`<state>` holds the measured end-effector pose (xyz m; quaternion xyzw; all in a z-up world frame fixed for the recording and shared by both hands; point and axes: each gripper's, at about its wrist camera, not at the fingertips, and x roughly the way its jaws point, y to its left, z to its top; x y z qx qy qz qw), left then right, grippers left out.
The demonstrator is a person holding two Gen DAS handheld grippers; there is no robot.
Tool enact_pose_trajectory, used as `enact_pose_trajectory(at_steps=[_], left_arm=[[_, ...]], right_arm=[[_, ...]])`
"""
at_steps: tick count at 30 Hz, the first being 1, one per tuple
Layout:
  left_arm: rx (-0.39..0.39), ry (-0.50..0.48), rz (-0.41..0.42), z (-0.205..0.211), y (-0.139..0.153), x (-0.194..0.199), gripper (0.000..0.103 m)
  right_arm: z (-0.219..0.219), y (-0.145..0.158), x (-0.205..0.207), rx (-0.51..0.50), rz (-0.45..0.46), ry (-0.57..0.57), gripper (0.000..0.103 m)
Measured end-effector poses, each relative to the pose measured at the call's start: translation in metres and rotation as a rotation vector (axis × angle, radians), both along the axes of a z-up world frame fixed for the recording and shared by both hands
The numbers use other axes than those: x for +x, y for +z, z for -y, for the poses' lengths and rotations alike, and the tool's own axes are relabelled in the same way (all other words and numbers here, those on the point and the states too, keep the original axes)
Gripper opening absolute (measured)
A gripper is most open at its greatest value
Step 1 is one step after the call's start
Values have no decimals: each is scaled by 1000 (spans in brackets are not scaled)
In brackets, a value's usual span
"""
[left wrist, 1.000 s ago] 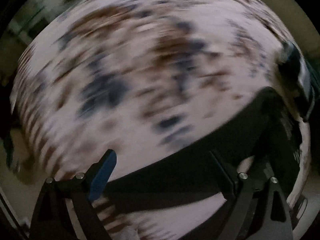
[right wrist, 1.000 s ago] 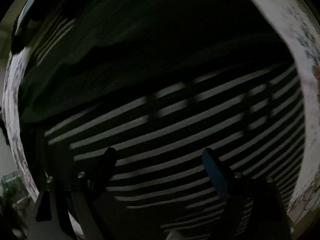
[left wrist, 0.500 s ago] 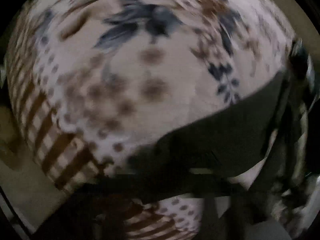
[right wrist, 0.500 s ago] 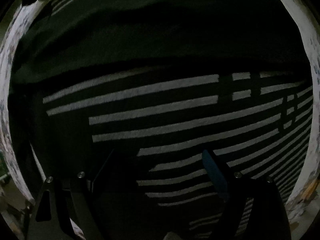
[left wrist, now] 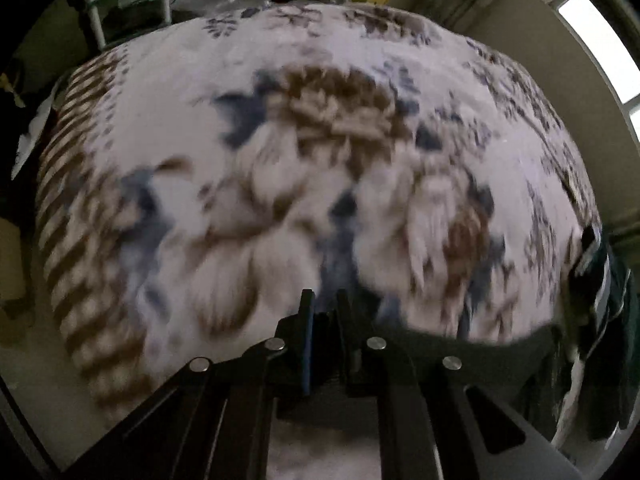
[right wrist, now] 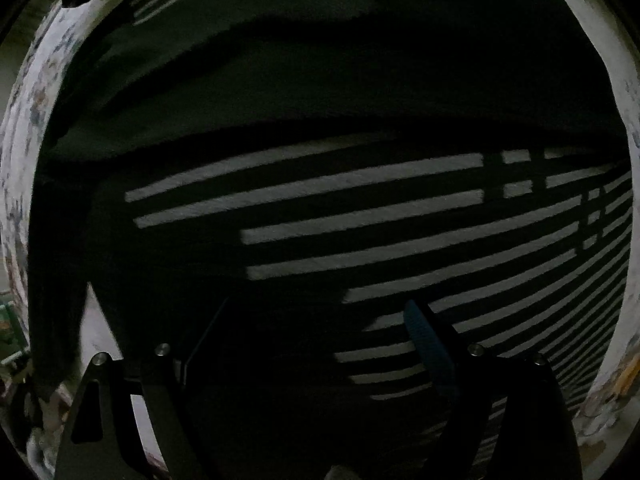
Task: Fold small clothes
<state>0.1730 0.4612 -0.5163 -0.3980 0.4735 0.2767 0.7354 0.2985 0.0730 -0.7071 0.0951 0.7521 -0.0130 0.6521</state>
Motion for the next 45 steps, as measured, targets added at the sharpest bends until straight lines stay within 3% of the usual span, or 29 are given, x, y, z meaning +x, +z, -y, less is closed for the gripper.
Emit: enact_pose_trajectory(at_steps=[3,7,9,10,11,12,14,18,21,23,24,25,27,29,32,33,38,40,43,45], left_arm=[[-40,29,-11,-27,-24,16,8],[-210,151,44,-48,-35,-8,11],[-238,215,68,-44,-28,-33,29],[-246,242,77,-40,-23,-46,47],[-259,277,101,-31,-19,-64,60],[-269,298,115,-24,-19,-70,63],[-334,328,136,-5,-24,-86,64],[-440,355,155,20,-55,-74,64],[-446,351,144,28,-73,-48,64],[-345,361,139,27,-67,-33,56],[-298,357,156,26,-62,-30,39],[-257,344,156,24,-56,-24,7],[-216,336,185,20,-37,-18,6],[-181,349,303,18,-1,-20,6],[-32,282,369,20,51,-14,6],[-23,280,378,16,56,-12,6],[-88,321,324,-7,21,-10,6],[-124,354,304,-14,2,-13,6],[-138,371,287,-13,-16,-20,6],[-118,351,277,-11,-14,-15,6]], right_arm=[[-8,3,2,0,15,-3,89],[-12,8,18,-51,36,-23,89],[-16,12,41,-65,43,-41,89],[-5,11,68,-64,42,-49,89],[-1,10,67,-60,38,-63,89],[2,10,66,-57,35,-73,89],[17,8,61,-53,27,-92,89],[30,6,57,-68,28,-123,89],[28,8,57,-120,55,-147,89],[39,14,59,-161,81,-169,89],[45,15,59,-166,85,-175,89],[49,17,59,-168,89,-183,89],[69,16,61,-175,92,-190,89],[89,22,64,-175,103,-199,89],[84,41,62,-176,115,-206,89],[87,42,62,-172,120,-210,89],[64,71,58,-160,108,-219,89],[66,69,60,-169,104,-217,89],[72,64,73,-266,119,-192,89],[75,65,89,-367,137,-158,89]])
